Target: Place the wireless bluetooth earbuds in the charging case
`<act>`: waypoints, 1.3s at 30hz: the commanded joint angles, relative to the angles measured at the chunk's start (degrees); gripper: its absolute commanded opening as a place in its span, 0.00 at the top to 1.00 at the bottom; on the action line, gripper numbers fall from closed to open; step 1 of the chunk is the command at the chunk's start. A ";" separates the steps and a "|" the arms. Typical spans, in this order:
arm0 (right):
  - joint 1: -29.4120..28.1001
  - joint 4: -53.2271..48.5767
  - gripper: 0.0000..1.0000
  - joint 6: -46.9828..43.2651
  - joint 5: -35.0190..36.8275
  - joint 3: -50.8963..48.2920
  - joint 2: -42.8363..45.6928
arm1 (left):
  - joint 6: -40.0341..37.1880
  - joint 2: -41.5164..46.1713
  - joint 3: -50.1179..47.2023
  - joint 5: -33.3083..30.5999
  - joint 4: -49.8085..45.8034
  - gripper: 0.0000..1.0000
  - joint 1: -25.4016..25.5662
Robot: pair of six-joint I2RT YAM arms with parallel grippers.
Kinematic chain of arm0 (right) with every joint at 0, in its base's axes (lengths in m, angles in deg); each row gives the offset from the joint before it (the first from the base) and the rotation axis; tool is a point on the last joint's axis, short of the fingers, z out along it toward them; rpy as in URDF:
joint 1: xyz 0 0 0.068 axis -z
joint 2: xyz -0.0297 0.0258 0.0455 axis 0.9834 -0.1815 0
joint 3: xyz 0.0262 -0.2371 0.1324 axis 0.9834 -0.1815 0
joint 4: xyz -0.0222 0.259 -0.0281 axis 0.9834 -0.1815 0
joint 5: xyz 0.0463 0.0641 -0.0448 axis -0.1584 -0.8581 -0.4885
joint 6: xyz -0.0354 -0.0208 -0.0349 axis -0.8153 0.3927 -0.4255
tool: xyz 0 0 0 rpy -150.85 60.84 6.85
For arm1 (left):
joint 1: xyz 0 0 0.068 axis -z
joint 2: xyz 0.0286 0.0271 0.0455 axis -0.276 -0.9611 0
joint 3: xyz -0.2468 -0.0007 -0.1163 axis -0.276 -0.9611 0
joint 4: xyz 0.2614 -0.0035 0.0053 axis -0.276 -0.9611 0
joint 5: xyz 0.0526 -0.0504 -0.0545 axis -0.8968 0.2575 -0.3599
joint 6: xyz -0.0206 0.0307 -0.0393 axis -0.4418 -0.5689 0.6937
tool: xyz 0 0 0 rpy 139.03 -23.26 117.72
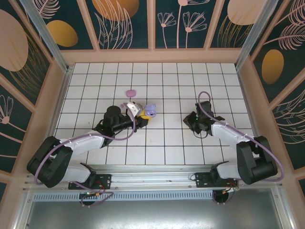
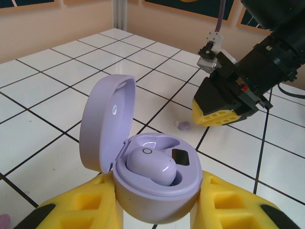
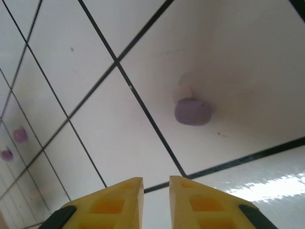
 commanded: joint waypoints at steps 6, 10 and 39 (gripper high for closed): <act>1.19 9.92 0.85 7.36 -2.76 -2.57 -5.03 | -0.15 -0.51 0.78 0.91 2.54 1.00 0.18; 1.24 9.51 0.87 6.80 -2.38 -2.27 -5.70 | -0.70 -0.58 0.81 0.77 2.10 1.00 0.25; 9.01 -2.35 0.90 -13.40 1.20 10.15 -15.36 | -2.41 -0.51 1.44 -0.10 0.50 1.00 0.25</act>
